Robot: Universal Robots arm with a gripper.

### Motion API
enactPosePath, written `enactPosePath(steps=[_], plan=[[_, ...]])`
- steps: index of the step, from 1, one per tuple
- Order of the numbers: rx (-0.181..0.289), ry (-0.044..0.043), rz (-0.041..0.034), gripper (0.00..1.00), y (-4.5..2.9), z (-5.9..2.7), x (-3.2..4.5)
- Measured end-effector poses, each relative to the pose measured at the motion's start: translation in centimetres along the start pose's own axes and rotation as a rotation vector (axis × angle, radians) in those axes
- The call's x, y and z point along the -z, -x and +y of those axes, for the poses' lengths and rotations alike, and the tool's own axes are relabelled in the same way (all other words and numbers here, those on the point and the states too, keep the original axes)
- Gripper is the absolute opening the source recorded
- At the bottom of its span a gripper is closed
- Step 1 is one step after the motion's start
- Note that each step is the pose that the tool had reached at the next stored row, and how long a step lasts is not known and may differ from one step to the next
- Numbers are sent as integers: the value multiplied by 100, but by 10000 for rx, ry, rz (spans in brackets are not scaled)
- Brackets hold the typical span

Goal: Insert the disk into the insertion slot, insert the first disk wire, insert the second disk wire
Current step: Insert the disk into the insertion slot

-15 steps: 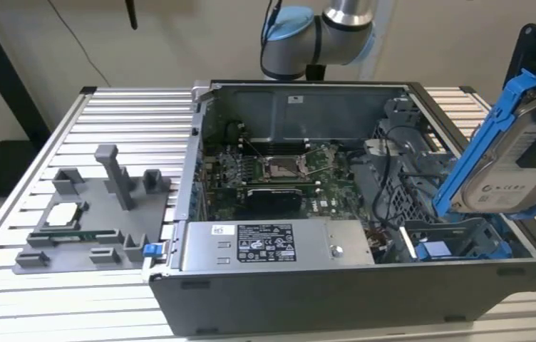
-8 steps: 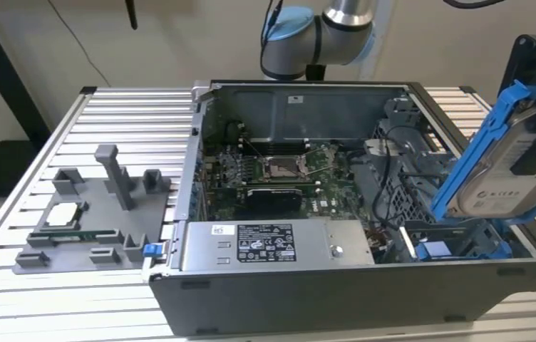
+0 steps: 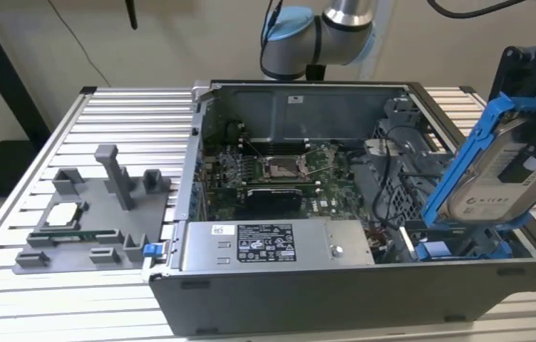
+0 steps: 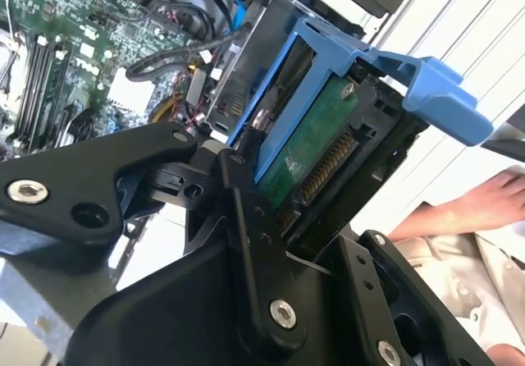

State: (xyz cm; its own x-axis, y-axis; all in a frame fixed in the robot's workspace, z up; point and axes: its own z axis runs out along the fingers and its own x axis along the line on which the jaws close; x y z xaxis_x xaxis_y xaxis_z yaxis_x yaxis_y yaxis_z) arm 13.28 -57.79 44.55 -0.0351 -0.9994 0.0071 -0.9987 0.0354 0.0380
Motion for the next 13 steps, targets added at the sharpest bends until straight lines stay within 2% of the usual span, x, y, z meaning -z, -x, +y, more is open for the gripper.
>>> enactPosePath(steps=[6, 10, 13], plan=[[-36, 3, -91, 0, 15, 7, -60], [-31, 10, -257, 0, 16, 6, -100], [-30, 9, -262, 0, 16, 4, -142]])
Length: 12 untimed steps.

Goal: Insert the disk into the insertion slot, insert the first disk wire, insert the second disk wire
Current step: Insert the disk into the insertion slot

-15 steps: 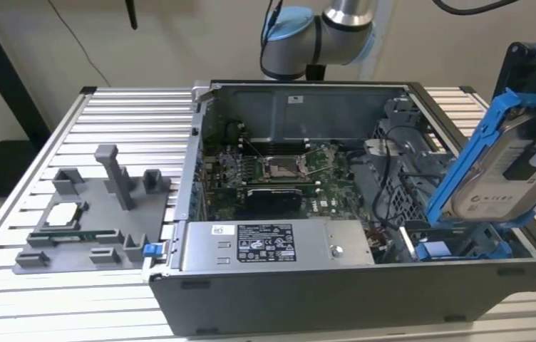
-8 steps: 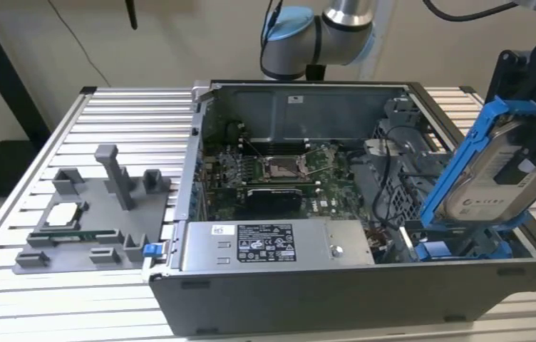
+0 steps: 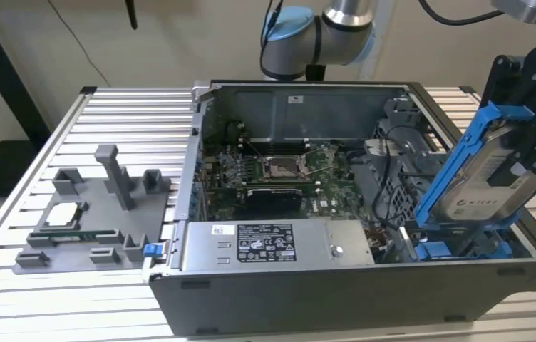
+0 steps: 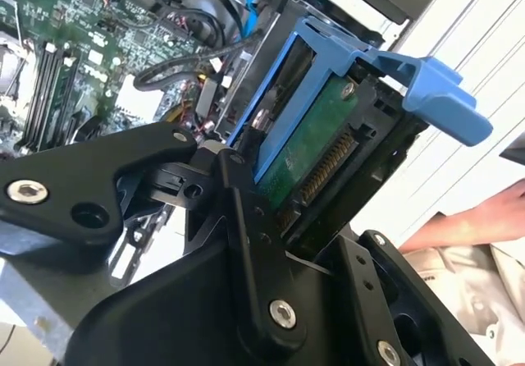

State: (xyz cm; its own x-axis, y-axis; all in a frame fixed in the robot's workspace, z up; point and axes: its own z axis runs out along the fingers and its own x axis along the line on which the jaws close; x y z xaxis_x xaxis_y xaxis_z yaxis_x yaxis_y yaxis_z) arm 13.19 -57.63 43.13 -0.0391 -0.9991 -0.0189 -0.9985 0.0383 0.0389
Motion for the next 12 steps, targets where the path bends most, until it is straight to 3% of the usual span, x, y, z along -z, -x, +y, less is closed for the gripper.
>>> enactPosePath(steps=[12], plan=[[2, -28, -49, 0, -3, -12, -167]])
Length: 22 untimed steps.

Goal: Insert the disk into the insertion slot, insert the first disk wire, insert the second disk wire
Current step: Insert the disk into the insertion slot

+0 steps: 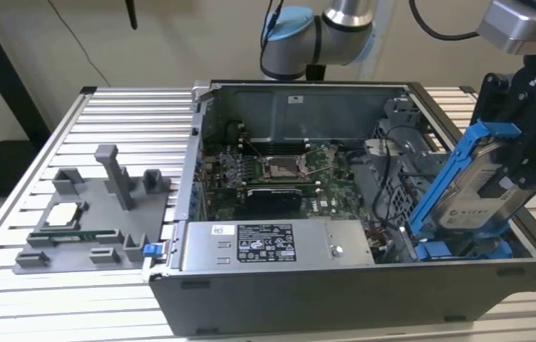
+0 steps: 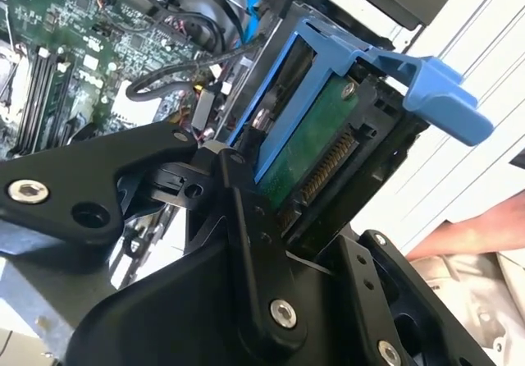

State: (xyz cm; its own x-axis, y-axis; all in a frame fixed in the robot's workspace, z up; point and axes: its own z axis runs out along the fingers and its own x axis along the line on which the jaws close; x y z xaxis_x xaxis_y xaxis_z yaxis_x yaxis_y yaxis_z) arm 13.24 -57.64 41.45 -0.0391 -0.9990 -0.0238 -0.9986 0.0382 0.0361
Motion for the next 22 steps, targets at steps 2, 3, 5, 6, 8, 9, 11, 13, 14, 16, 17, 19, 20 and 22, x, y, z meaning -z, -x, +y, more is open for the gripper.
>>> enactPosePath(steps=[2, 3, 5, 6, 8, 9, 11, 13, 14, 16, 17, 19, 20, 22], plan=[[-1, -2, -1, 0, -1, -3, -25], [0, -5, -3, 0, -1, -4, -40], [0, -9, -4, 0, -1, -5, -67], [1, -11, -4, 0, -2, -6, -81], [1, -14, -4, 0, -2, -7, -107], [2, -16, -6, 0, -2, -8, -118], [2, -15, -21, 0, -3, -9, -142], [3, -14, -35, 0, -4, -10, -172], [3, -13, -43, 0, -4, -10, -189], [2, -14, -55, 0, -5, -11, -225], [2, -14, -60, 0, -6, -12, -243], [3, -18, -65, 0, -7, -13, -280], [3, -20, -67, 0, -7, -14, -299], [3, -20, -66, 0, -7, -15, -326]])
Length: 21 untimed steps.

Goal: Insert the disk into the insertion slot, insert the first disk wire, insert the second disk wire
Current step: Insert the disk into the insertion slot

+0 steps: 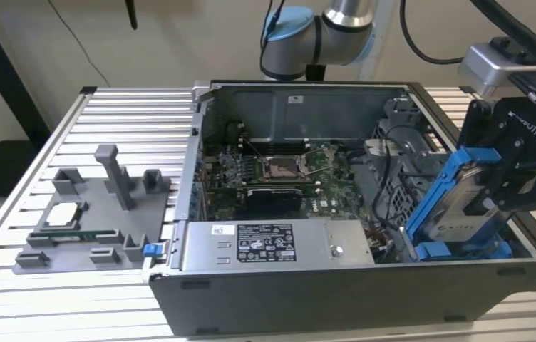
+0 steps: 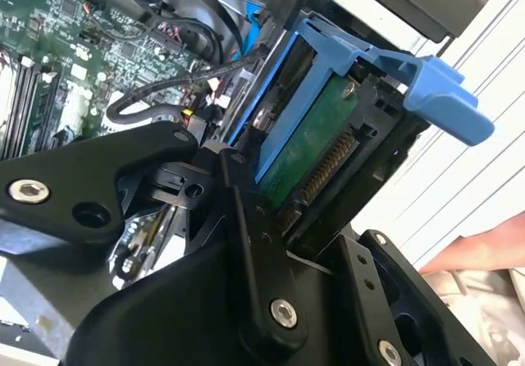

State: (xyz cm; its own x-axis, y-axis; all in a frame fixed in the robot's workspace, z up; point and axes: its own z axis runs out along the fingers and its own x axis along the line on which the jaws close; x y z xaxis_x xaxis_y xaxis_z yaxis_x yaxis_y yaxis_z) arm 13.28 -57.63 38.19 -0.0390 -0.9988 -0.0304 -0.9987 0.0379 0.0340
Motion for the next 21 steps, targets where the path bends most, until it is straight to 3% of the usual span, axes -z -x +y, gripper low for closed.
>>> enactPosePath(steps=[7, 8, 21], plan=[[-1, 1, 0, 0, 0, 0, -10], [-1, 1, 1, 100, 0, 0, -10], [0, 0, 1, 100, 0, 0, -13]])
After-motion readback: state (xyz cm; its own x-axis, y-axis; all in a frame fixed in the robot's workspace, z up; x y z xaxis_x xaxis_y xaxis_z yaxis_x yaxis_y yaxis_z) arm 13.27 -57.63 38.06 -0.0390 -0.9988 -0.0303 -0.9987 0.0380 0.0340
